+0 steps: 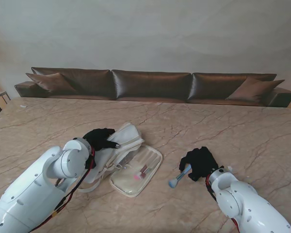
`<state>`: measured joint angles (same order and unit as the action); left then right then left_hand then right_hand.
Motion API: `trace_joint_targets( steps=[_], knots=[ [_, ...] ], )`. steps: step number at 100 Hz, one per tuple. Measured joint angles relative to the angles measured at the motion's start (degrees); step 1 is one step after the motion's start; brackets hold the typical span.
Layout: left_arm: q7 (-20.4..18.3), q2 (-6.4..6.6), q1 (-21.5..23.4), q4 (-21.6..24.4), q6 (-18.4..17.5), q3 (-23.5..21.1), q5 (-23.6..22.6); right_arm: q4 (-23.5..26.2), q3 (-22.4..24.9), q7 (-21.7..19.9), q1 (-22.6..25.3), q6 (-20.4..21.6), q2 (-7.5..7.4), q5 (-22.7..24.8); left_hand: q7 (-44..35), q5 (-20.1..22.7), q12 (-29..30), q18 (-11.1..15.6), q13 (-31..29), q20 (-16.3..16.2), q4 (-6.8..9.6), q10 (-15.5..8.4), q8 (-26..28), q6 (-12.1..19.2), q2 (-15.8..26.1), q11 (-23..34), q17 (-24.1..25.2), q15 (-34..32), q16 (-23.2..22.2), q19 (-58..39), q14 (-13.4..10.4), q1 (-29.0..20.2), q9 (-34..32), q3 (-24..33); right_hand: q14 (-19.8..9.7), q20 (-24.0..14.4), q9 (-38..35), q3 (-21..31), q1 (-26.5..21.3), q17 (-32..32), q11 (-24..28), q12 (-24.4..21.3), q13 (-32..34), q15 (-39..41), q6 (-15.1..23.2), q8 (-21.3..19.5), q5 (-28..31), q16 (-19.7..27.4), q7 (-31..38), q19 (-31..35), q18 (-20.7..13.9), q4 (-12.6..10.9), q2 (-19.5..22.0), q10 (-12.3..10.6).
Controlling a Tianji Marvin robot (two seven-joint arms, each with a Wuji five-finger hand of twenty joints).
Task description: Pack the cosmetics bag
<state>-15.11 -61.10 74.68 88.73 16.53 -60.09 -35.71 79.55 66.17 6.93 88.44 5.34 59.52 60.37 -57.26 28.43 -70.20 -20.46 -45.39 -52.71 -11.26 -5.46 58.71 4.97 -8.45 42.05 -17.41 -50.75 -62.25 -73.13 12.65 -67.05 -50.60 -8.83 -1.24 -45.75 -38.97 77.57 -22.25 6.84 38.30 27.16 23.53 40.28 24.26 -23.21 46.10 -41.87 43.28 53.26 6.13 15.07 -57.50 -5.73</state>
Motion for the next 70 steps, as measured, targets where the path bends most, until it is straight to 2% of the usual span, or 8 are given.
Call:
trace_joint_targets(
  steps=[7,24,35,46,56,70],
  knots=[
    [0.0,0.01,-0.1,0.0,0.0,0.1,0.0,-0.3,-0.1,0.3,-0.1,-0.1,0.03,0.0,-0.1,0.0,0.0,0.0,0.0,0.0,0.00,0.0,0.0,0.0,0.0,0.0,0.0,0.0,0.0,0.0,0.0,0.0,0.0,0.0,0.0,0.1,0.0,-0.6,0.0,0.0,0.0,0.0,0.0,0.0,0.7,0.0,0.0,0.0,1.1,0.2,0.0,2.4,0.0,-0.4],
    [0.0,0.02,-0.3,-0.2,0.0,0.5,0.1,-0.5,-0.6,0.4,-0.3,-0.6,0.06,-0.8,-0.3,0.0,0.0,0.0,0.0,0.0,0.00,0.0,0.0,0.0,0.0,0.0,0.0,0.1,0.0,0.0,0.0,0.0,0.0,0.0,0.0,0.1,-0.6,-0.6,0.0,0.0,0.1,0.0,0.1,0.0,1.7,0.0,0.0,0.0,3.0,0.4,0.3,3.2,-0.7,-0.4],
    [0.0,0.02,-0.4,-0.2,0.1,0.5,0.2,-0.7,-1.1,0.8,-0.6,-0.9,0.09,-0.9,-0.3,0.0,0.0,0.0,0.0,0.0,0.00,0.0,0.0,0.0,0.0,0.0,0.0,0.2,0.0,0.0,0.0,0.0,0.0,0.0,0.0,0.1,-1.8,-1.2,0.0,0.1,0.1,0.5,0.6,0.1,2.2,1.0,1.1,0.0,3.9,0.5,0.3,4.7,-1.4,-0.5],
    [0.0,0.02,-0.4,-0.2,0.0,0.5,0.2,-1.3,-1.8,1.5,-1.1,-1.3,0.12,-0.9,-0.3,0.0,0.0,0.0,0.0,0.0,0.00,0.0,0.0,0.0,0.0,0.0,0.0,0.6,0.0,0.0,0.0,0.0,0.0,0.0,0.0,0.1,-2.2,-2.0,-0.2,0.8,1.0,1.2,1.2,0.1,3.2,3.7,2.3,0.0,6.9,1.2,0.3,7.1,-1.4,-1.2],
    [-0.1,0.01,-0.4,-0.2,0.0,0.4,0.1,-2.1,-2.6,3.0,-1.7,-2.0,0.16,-0.5,-0.4,0.0,0.0,0.0,0.0,0.0,0.00,0.0,0.0,0.0,0.0,0.0,0.0,0.6,0.0,0.0,0.0,0.0,0.0,0.0,0.0,0.1,-3.8,-2.0,-0.6,1.7,1.5,1.5,3.0,0.8,3.5,9.3,4.4,-0.3,12.5,2.1,0.4,8.8,-1.4,-2.4],
    [-0.2,0.01,-0.3,-0.1,-0.1,0.3,0.0,-2.2,-2.7,3.0,-2.0,-2.3,0.23,0.5,-0.4,0.0,0.0,0.0,0.0,0.0,0.00,0.0,0.0,0.0,0.0,0.0,0.2,0.6,0.0,0.0,0.0,0.0,0.0,0.0,0.0,0.0,-5.8,-2.3,-0.6,2.7,1.5,1.5,4.1,1.4,3.7,12.3,7.2,-0.7,13.3,2.8,0.4,9.1,-1.2,-3.3]
  ],
)
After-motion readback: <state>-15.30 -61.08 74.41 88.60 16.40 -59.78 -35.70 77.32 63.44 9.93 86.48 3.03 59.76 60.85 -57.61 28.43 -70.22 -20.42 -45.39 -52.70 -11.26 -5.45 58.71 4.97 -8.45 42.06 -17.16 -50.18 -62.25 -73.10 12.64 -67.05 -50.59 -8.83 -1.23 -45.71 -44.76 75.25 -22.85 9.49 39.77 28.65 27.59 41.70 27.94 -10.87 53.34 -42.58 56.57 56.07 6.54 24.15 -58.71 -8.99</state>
